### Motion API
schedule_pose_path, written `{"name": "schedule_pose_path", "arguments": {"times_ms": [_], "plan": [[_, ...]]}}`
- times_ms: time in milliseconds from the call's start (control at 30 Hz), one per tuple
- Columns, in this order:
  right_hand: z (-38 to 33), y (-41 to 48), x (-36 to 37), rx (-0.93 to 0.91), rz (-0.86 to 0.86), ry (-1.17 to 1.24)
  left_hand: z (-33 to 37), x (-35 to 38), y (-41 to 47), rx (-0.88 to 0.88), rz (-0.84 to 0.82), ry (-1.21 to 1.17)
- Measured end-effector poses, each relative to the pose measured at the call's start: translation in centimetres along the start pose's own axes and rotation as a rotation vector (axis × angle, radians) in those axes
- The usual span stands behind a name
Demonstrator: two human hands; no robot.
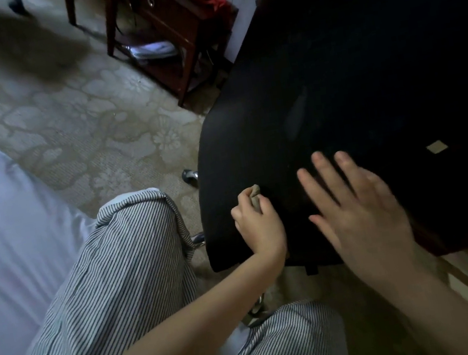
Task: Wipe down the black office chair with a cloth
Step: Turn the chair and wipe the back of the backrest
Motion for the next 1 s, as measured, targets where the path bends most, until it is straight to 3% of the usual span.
{"name": "schedule_pose_path", "arguments": {"times_ms": [300, 467, 633, 700, 800, 933, 1000], "plan": [[4.9, -1.2, -1.7, -0.087, 0.143, -0.143, 8.8, 3.9, -6.3, 0.319, -0.135, -0.15], [6.4, -2.2, -3.0, 0.141, 0.209, -0.077, 13.1, 5.7, -9.2, 0.709, -0.199, -0.144], [6.8, -3.0, -2.2, 0.144, 0.191, -0.118, 15.3, 5.6, -6.2, 1.026, -0.225, 0.028], [6.9, -2.9, -2.0, 0.148, 0.161, -0.106, 16.5, 5.4, -3.6, 1.017, -0.168, 0.052], [6.8, -2.6, -2.2, 0.168, 0.126, -0.104, 15.9, 4.7, 0.6, 0.835, -0.155, 0.017], [6.4, -2.1, -2.4, 0.202, 0.113, -0.075, 9.9, 3.0, 3.5, 0.522, -0.143, 0.036], [6.2, -2.0, -2.5, 0.223, 0.118, -0.056, 7.3, 2.8, 2.3, 0.467, -0.175, 0.022]]}}
Point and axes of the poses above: each hand's wrist, its own y-axis towards the middle knuckle, its own x-axis out of the palm, z = x × y, the point moved 4 cm from there along y, towards the middle knuckle, and after that the axes turned 11 degrees about -z, right-handed, at the moved point
